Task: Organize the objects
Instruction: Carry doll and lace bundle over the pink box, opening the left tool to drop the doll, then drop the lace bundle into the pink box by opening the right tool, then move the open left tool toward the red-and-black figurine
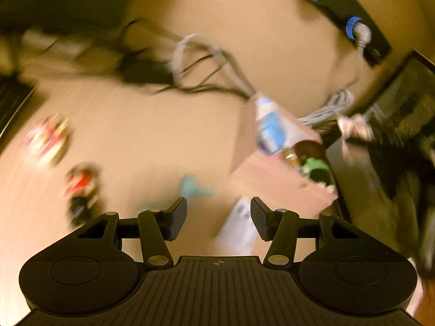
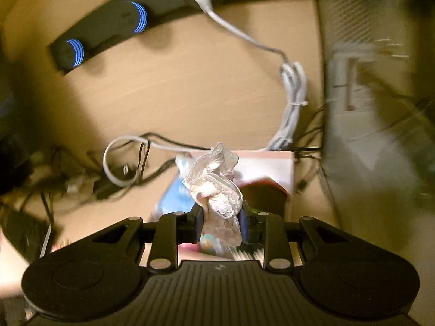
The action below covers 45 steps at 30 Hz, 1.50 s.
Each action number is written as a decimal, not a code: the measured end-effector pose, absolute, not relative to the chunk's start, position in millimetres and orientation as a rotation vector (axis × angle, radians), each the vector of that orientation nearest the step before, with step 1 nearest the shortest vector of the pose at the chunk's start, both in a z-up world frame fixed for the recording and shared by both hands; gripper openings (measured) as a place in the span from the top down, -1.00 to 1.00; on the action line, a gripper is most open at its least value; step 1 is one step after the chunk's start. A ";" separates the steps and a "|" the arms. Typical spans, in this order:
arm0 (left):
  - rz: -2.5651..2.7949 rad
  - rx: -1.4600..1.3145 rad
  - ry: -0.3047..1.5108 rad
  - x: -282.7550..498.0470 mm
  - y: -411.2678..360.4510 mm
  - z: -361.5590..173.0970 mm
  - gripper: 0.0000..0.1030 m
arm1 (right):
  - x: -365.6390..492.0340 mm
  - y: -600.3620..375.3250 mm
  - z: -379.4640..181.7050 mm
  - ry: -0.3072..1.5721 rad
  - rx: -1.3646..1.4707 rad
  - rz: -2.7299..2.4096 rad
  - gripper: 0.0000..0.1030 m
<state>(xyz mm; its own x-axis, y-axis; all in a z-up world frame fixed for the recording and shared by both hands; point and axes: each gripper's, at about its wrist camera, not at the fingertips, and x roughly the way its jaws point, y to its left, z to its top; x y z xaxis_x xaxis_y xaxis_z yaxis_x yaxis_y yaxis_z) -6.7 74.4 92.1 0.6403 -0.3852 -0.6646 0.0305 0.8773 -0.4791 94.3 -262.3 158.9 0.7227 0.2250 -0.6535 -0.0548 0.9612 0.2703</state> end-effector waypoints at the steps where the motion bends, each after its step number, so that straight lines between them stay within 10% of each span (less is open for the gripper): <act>1: -0.232 -0.461 0.855 -14.3 84.8 89.0 -0.08 | 116.2 -258.9 156.8 0.762 0.238 0.142 0.51; 14: -0.054 -0.387 0.900 -86.4 146.5 85.7 -0.08 | 270.2 -235.9 52.2 1.103 0.072 -0.064 0.50; 18: -0.067 -0.367 0.912 -84.1 143.4 82.7 -0.08 | 263.9 -235.0 51.4 1.099 0.054 -0.055 0.04; 31: 0.053 -0.416 0.777 -24.4 177.9 90.8 -0.08 | 99.0 -226.1 144.5 0.722 0.031 0.099 -0.68; 45: 0.083 -0.331 0.894 64.3 193.8 47.2 -0.10 | -54.3 -166.3 92.4 0.788 -0.141 0.182 -0.75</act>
